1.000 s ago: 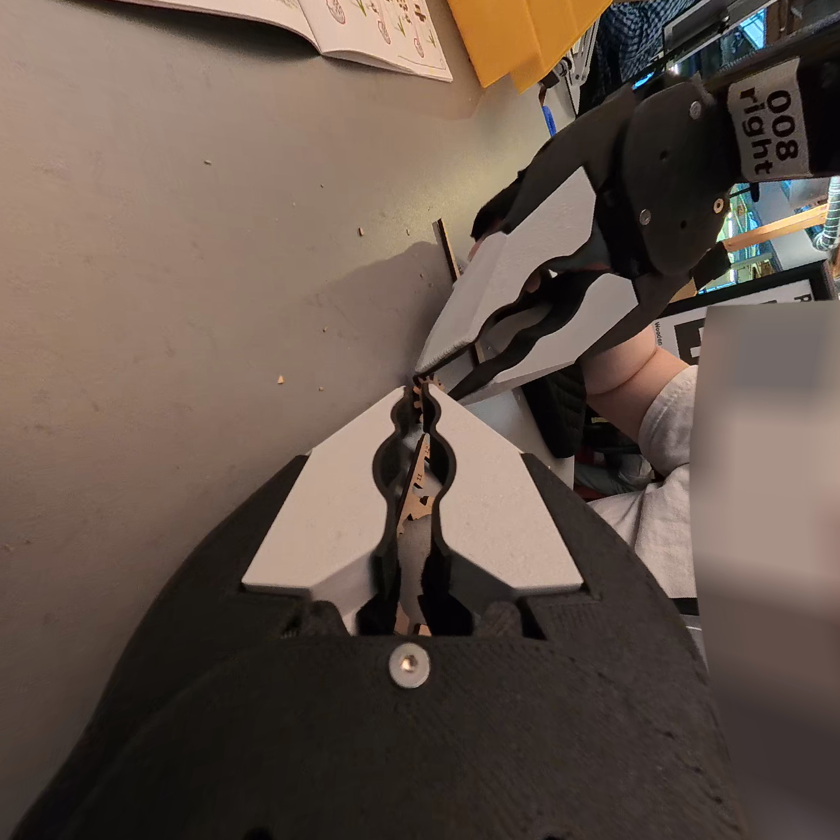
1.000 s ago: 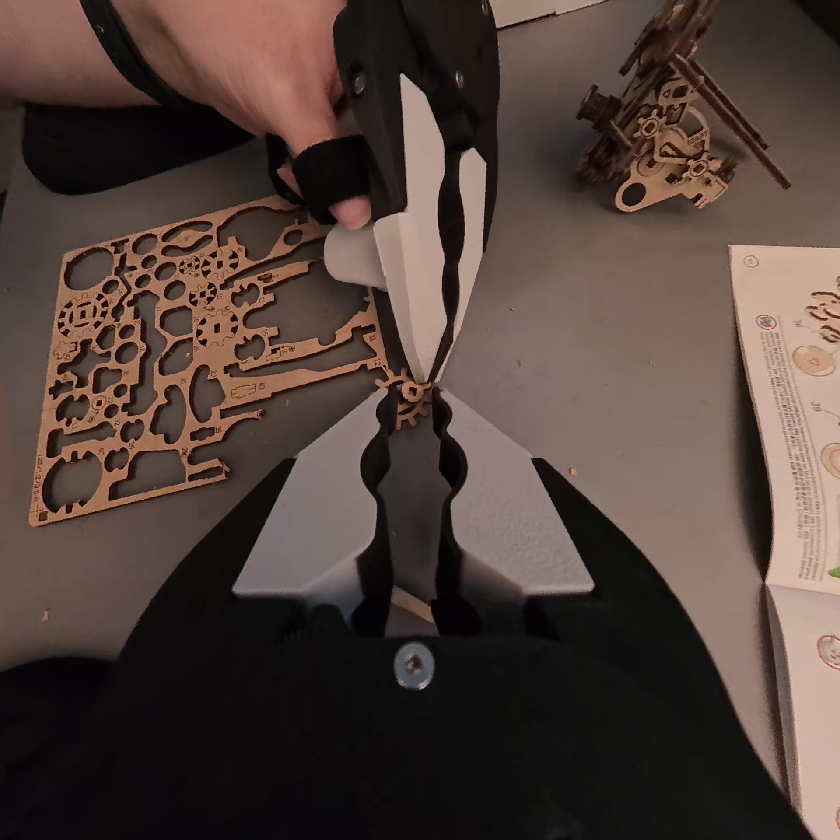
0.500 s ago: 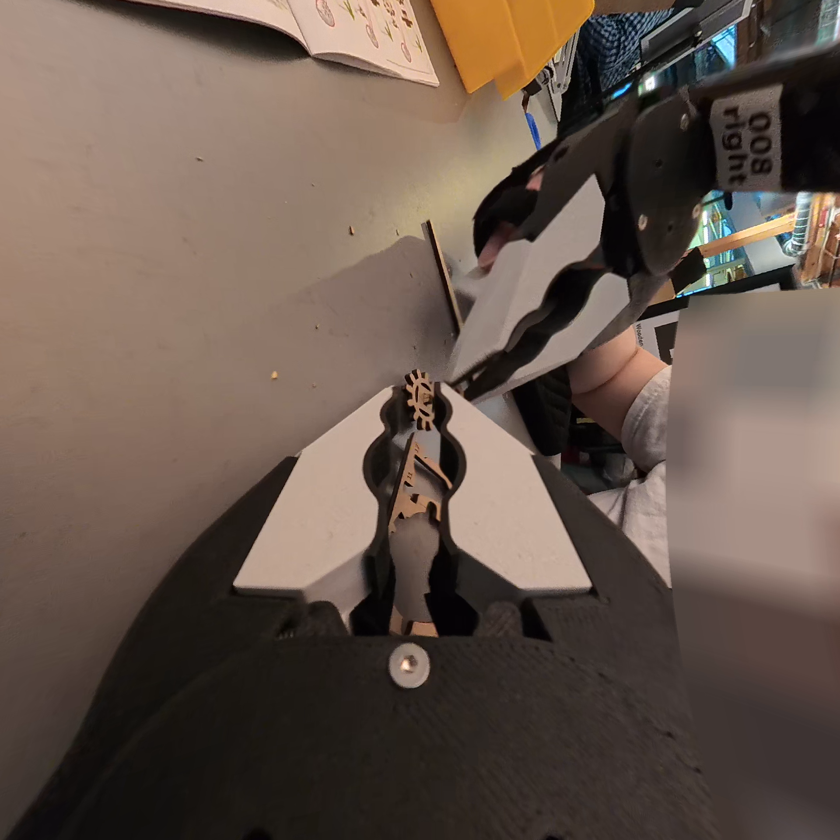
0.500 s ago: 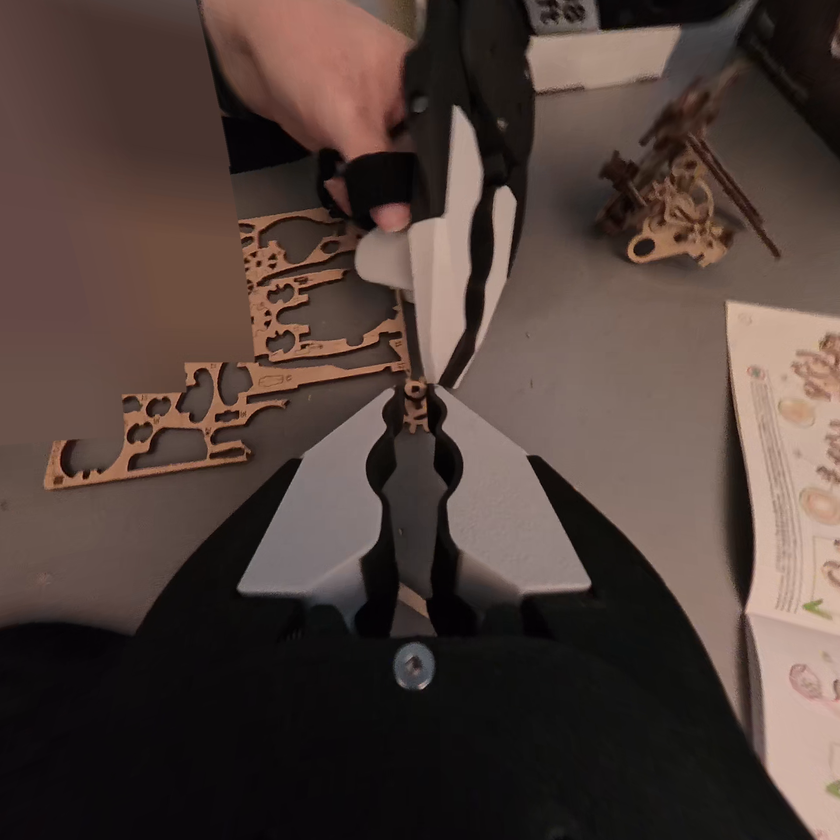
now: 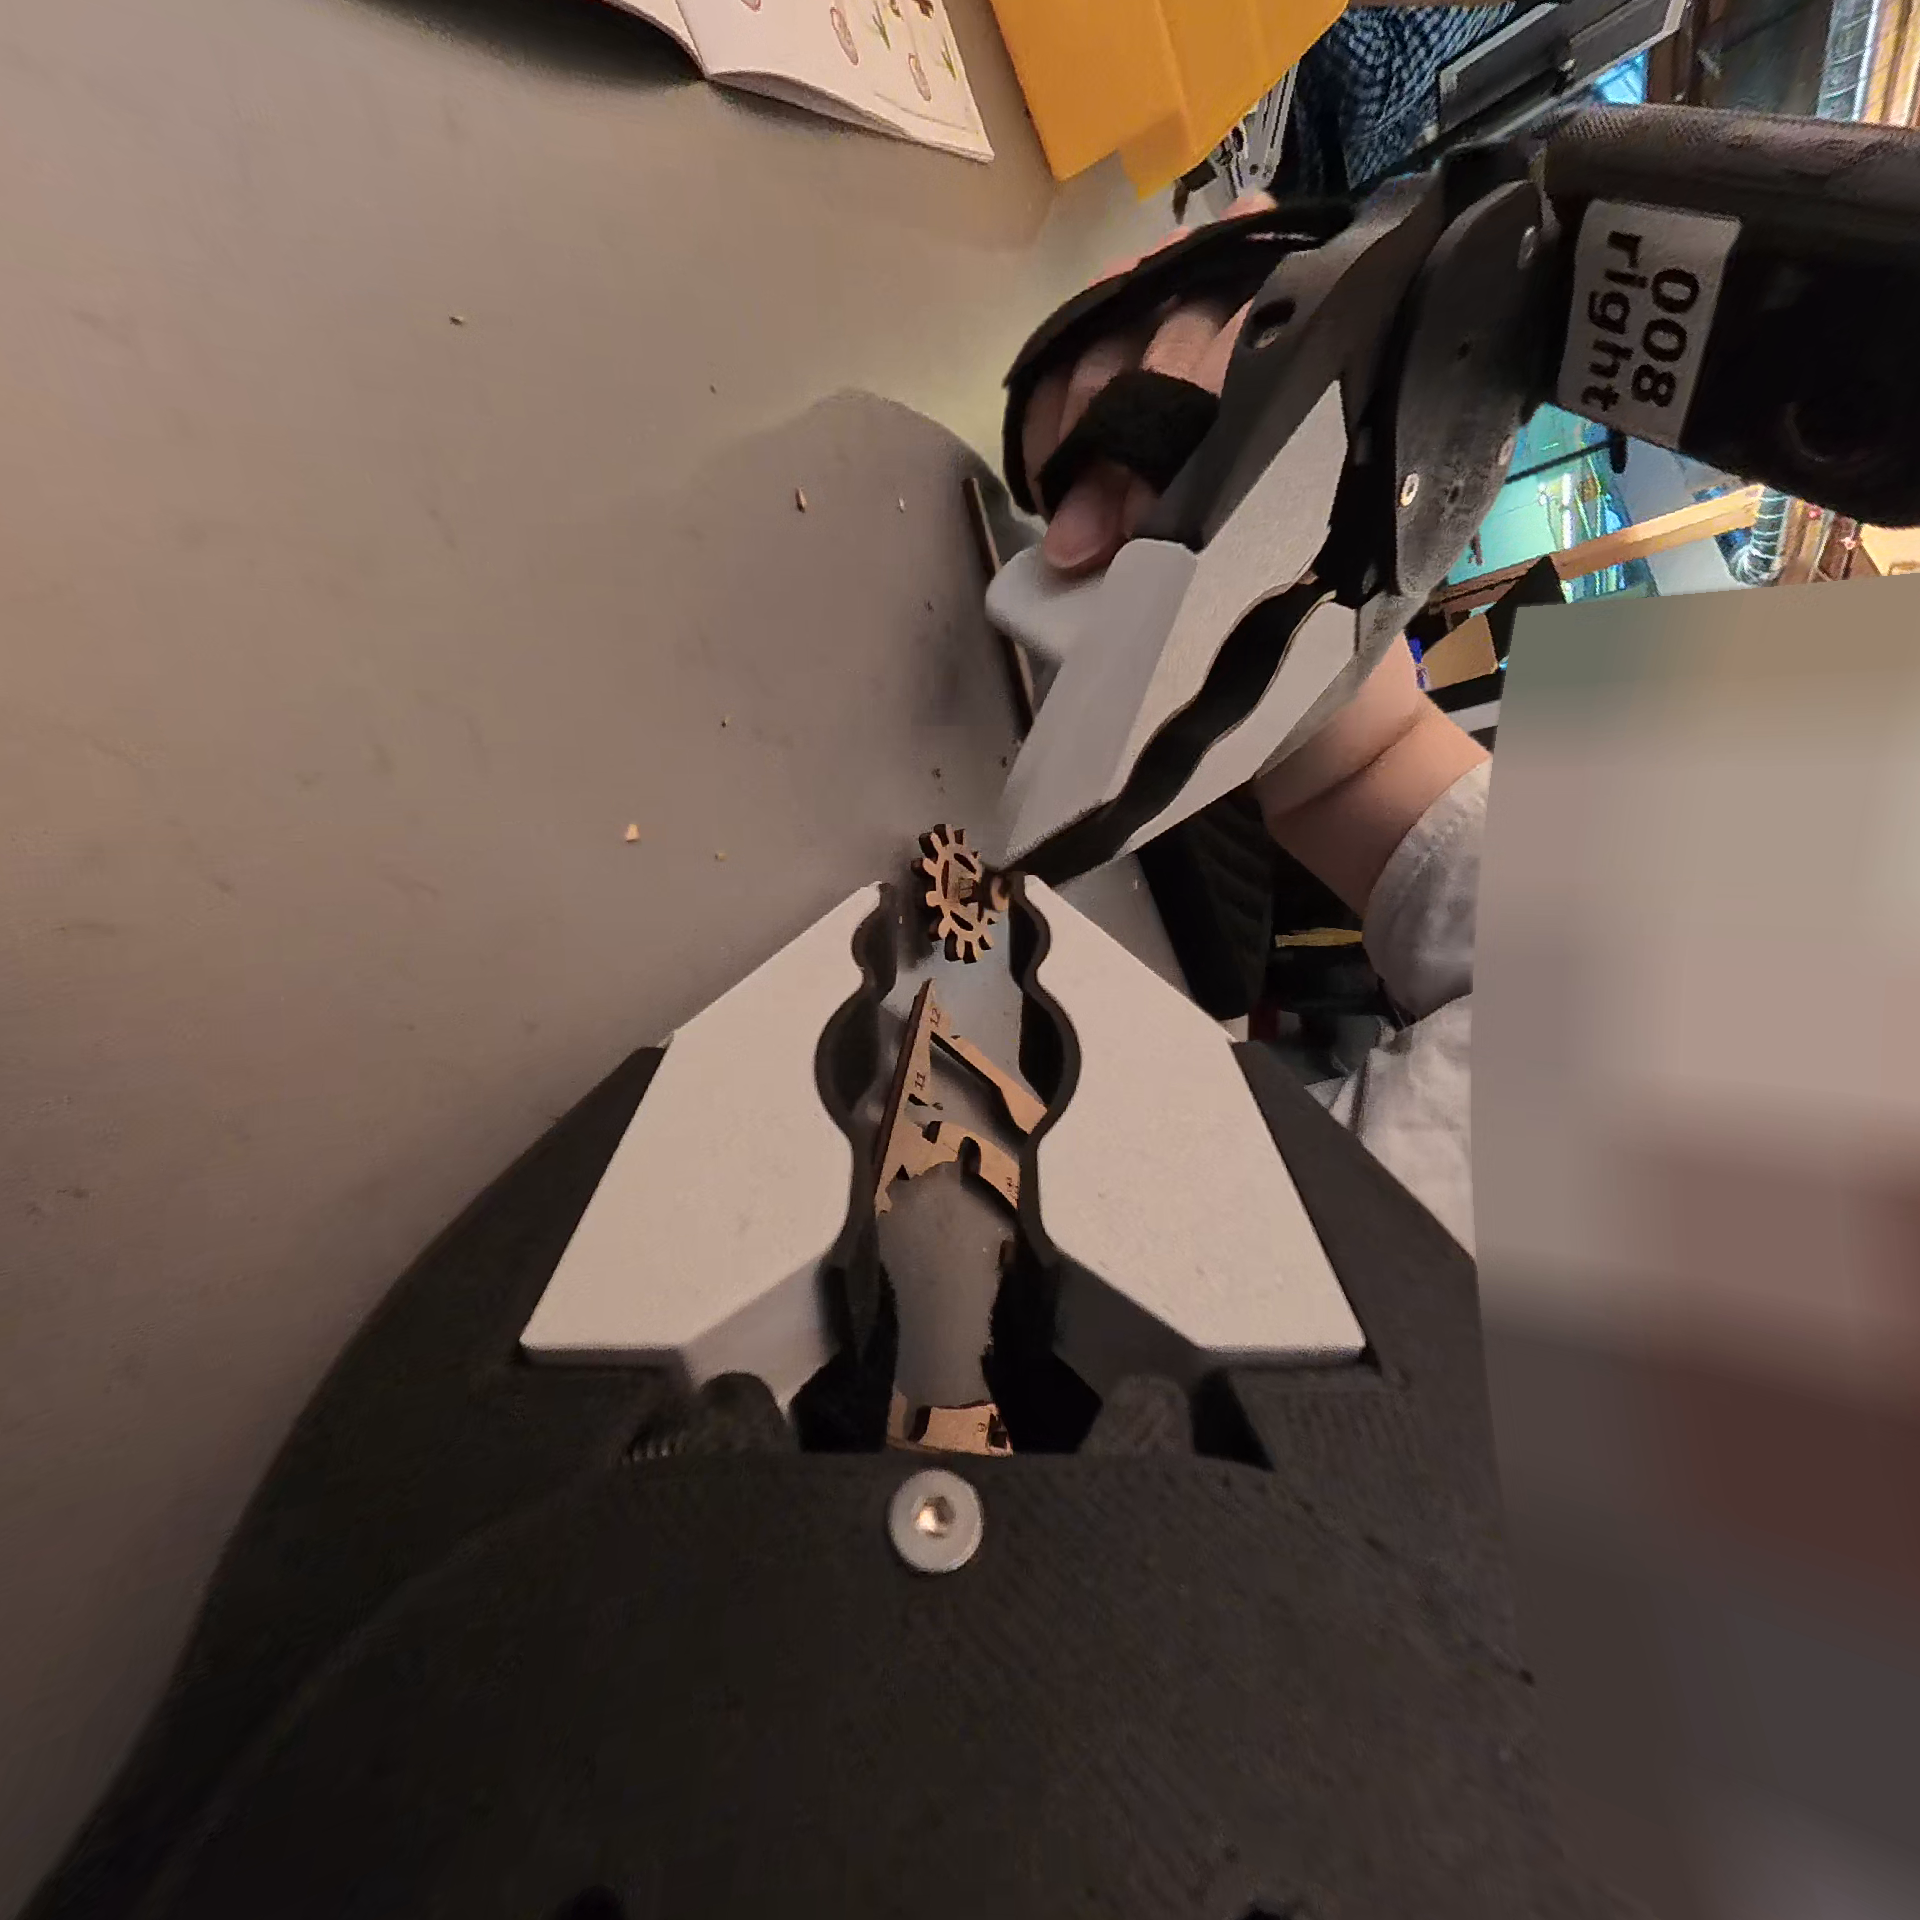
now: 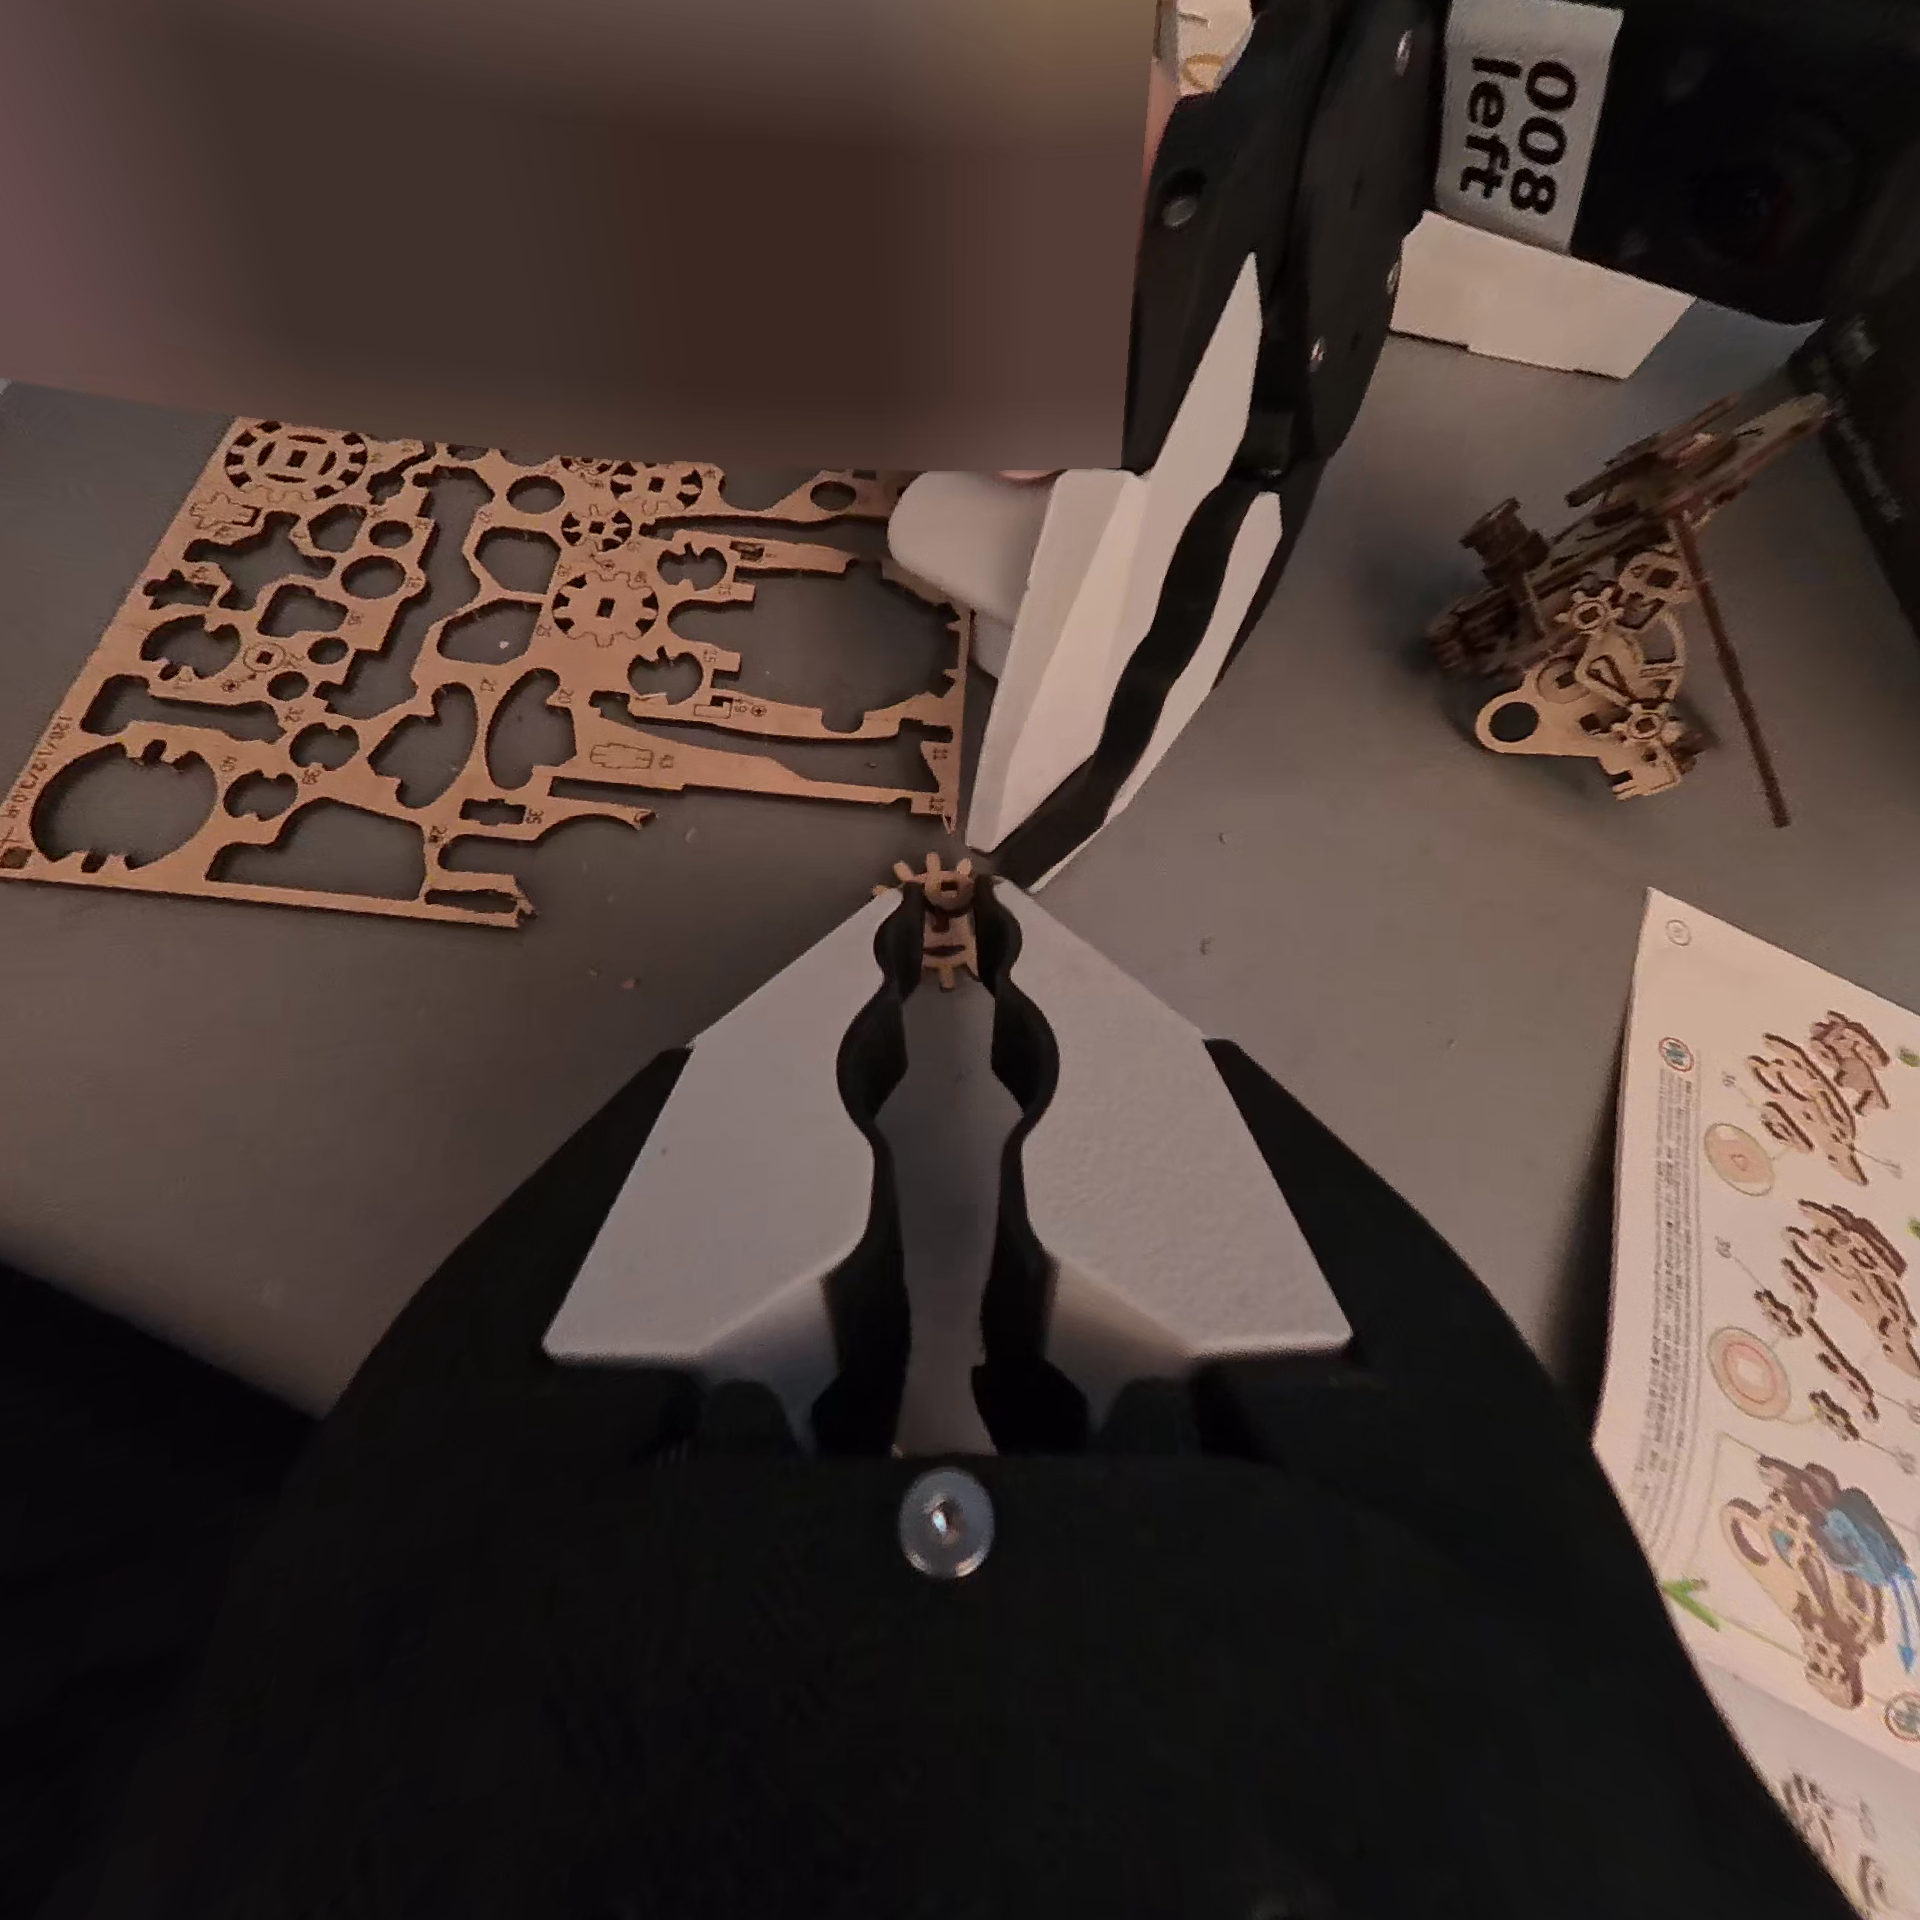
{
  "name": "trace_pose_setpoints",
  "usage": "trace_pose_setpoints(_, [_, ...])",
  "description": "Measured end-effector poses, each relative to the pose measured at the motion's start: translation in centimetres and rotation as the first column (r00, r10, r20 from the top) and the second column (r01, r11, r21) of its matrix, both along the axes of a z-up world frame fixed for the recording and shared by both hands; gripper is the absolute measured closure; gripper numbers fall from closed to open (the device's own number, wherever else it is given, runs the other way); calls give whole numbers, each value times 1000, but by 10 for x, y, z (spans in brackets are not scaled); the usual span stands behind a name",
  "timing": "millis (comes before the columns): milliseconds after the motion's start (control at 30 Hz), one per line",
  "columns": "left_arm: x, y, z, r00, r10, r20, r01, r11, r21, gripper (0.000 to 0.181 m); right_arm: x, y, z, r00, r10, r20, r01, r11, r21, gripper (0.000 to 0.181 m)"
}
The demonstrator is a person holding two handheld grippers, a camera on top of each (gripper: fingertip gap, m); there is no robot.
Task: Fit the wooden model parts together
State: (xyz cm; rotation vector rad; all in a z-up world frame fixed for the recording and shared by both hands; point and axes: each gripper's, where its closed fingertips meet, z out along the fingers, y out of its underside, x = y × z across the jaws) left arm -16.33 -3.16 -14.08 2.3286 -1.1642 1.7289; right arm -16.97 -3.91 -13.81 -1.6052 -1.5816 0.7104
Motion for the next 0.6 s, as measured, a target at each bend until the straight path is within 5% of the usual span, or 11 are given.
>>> trace_pose_setpoints(600, [4,-6,-4,999,-44,-32,46,997,56,168,3,-4,-4,1000,18,2,-18,1000,3,173])
